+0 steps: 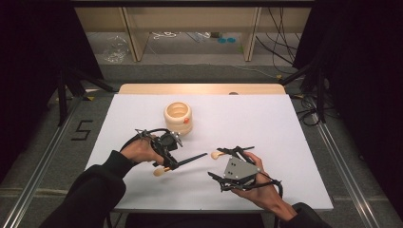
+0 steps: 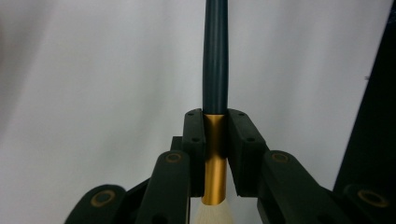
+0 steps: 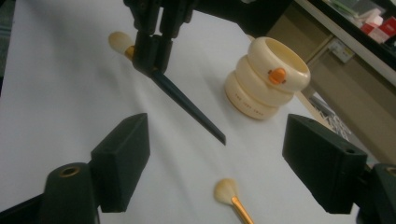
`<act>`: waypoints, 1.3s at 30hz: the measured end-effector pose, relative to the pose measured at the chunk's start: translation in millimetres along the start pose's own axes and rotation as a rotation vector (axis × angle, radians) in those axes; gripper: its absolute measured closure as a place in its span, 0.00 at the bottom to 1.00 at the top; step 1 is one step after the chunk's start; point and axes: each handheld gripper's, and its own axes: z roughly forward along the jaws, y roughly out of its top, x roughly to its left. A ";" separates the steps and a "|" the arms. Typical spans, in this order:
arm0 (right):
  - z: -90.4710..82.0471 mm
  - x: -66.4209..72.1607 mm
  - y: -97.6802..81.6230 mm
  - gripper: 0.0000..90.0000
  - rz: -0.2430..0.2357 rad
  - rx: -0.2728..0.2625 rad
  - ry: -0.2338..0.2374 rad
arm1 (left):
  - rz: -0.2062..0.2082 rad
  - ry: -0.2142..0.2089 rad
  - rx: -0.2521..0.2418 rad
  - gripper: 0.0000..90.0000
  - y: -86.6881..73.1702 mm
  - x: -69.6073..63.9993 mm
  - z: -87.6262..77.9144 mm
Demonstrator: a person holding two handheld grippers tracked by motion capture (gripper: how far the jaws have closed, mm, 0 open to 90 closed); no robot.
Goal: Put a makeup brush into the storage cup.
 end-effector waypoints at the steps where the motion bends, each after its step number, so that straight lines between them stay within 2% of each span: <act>1: 1.6 1.6 1.3 0.28 -0.020 0.003 0.005 | 0.002 -0.008 -0.007 0.87 1.1 -1.3 -0.2; 2: 4.9 3.8 4.1 0.30 -0.062 0.009 0.004 | 0.004 -0.010 -0.012 0.87 2.2 -2.6 -0.5; 7: 14.5 9.2 10.3 0.34 -0.123 0.029 0.027 | 0.011 -0.040 -0.021 0.87 8.6 -9.1 -0.5; 8: 17.0 10.7 11.8 0.35 -0.143 0.034 0.032 | 0.038 -0.037 0.000 0.87 10.3 -8.7 -1.5; 9: 19.3 12.0 13.4 0.36 -0.168 0.042 0.036 | 0.017 -0.037 -0.019 0.87 11.5 -11.6 0.0; 10: 22.0 12.6 14.7 0.38 -0.196 0.046 0.044 | 0.035 -0.047 -0.003 0.87 13.0 -11.7 -0.8; 11: 24.1 12.2 15.8 0.39 -0.239 0.056 0.045 | 0.021 -0.049 -0.017 0.87 14.4 -13.9 -0.6; 13: 28.4 12.3 17.1 0.41 -0.299 0.071 0.043 | 0.028 -0.052 -0.011 0.87 17.2 -15.4 -2.4; 14: 29.5 12.7 17.4 0.42 -0.320 0.081 0.050 | 0.019 -0.053 -0.021 0.87 18.3 -16.9 -3.0; 16: 31.2 15.5 17.4 0.43 -0.307 0.086 0.053 | 0.042 -0.058 -0.002 0.87 20.7 -17.2 -6.4; 17: 31.6 15.5 17.6 0.44 -0.313 0.088 0.054 | 0.021 -0.057 -0.019 0.87 21.4 -19.7 -6.2; 18: 31.9 14.5 17.8 0.44 -0.334 0.094 0.043 | 0.070 -0.055 0.021 0.87 22.8 -17.4 -9.1; 19: 32.0 14.7 18.5 0.45 -0.342 0.096 0.035 | 0.029 -0.058 -0.013 0.87 23.0 -21.2 -7.4; 20: 32.0 14.7 18.5 0.45 -0.342 0.096 0.035 | 0.072 -0.056 0.019 0.87 24.1 -19.0 -9.3; 21: 32.3 14.5 19.1 0.46 -0.351 0.094 0.036 | 0.063 -0.060 0.020 0.87 24.4 -20.4 -8.8; 23: 33.1 17.6 19.5 0.48 -0.340 0.105 0.033 | 0.075 -0.055 0.033 0.87 25.5 -20.8 -8.4; 24: 33.1 17.6 19.5 0.48 -0.340 0.105 0.033 | 0.056 -0.059 0.023 0.87 25.8 -22.7 -7.7; 25: 34.2 18.5 20.9 0.50 -0.362 0.100 0.032 | 0.076 -0.060 0.039 0.87 26.9 -21.9 -8.9; 28: 35.2 21.0 20.9 0.53 -0.359 0.113 0.031 | 0.082 -0.057 0.041 0.87 29.5 -23.0 -10.1; 29: 36.2 21.5 20.9 0.53 -0.379 0.124 0.027 | 0.083 -0.058 0.041 0.87 30.3 -23.8 -10.2; 30: 37.2 20.7 22.9 0.56 -0.455 0.135 0.022 | 0.082 -0.057 0.041 0.87 31.2 -24.6 -10.6; 34: 39.4 25.3 23.6 0.60 -0.463 0.155 0.025 | 0.090 -0.052 0.044 0.87 35.3 -27.2 -11.9; 35: 40.0 25.6 24.3 0.61 -0.478 0.155 0.026 | 0.092 -0.053 0.043 0.87 36.4 -27.8 -12.5; 37: 40.2 26.6 24.3 0.62 -0.472 0.158 0.025 | 0.098 -0.054 0.044 0.87 38.4 -28.8 -13.4; 39: 41.6 25.8 25.8 0.64 -0.507 0.156 0.024 | 0.105 -0.052 0.058 0.87 40.1 -29.7 -13.6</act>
